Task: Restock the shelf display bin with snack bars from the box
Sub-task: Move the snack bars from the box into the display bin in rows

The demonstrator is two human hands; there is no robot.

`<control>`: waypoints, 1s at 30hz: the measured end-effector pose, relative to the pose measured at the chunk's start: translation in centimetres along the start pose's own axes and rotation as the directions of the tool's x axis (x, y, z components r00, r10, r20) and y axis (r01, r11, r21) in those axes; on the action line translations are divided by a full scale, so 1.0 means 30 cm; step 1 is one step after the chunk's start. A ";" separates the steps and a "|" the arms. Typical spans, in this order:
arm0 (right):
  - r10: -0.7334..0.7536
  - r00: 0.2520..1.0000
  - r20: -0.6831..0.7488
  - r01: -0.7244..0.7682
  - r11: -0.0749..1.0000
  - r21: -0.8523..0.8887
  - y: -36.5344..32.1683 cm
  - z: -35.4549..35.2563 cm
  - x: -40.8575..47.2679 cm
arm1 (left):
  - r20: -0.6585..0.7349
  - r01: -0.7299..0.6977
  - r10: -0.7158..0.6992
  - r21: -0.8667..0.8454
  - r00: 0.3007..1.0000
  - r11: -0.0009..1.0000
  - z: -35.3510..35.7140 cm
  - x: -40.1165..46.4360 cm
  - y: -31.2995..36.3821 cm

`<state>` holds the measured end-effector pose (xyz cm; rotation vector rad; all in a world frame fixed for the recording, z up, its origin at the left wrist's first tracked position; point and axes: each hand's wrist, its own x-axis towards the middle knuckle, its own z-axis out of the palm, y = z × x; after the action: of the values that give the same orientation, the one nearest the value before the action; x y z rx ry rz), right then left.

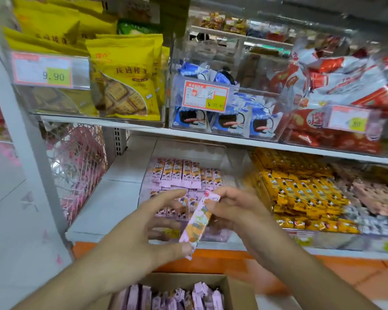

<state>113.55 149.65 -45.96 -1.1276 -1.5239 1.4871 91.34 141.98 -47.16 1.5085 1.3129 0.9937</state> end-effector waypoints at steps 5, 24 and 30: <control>0.022 0.996 0.089 -0.014 0.996 -0.083 0.036 -0.003 0.004 | 0.119 -0.022 0.010 0.097 0.993 0.995 0.013 0.000 0.015; -0.285 0.956 -0.065 0.119 0.581 -0.805 0.197 -0.236 0.125 | 0.001 -0.152 0.209 0.691 0.978 0.707 0.107 0.521 -0.027; -0.282 0.958 -0.047 0.158 0.659 -0.735 0.246 -0.272 0.134 | 0.065 -0.092 0.068 0.829 0.996 0.552 0.125 0.795 -0.098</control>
<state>120.44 156.04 -52.97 -1.3795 -2.1248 0.5718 96.95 165.40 -50.56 2.2920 1.8464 0.3429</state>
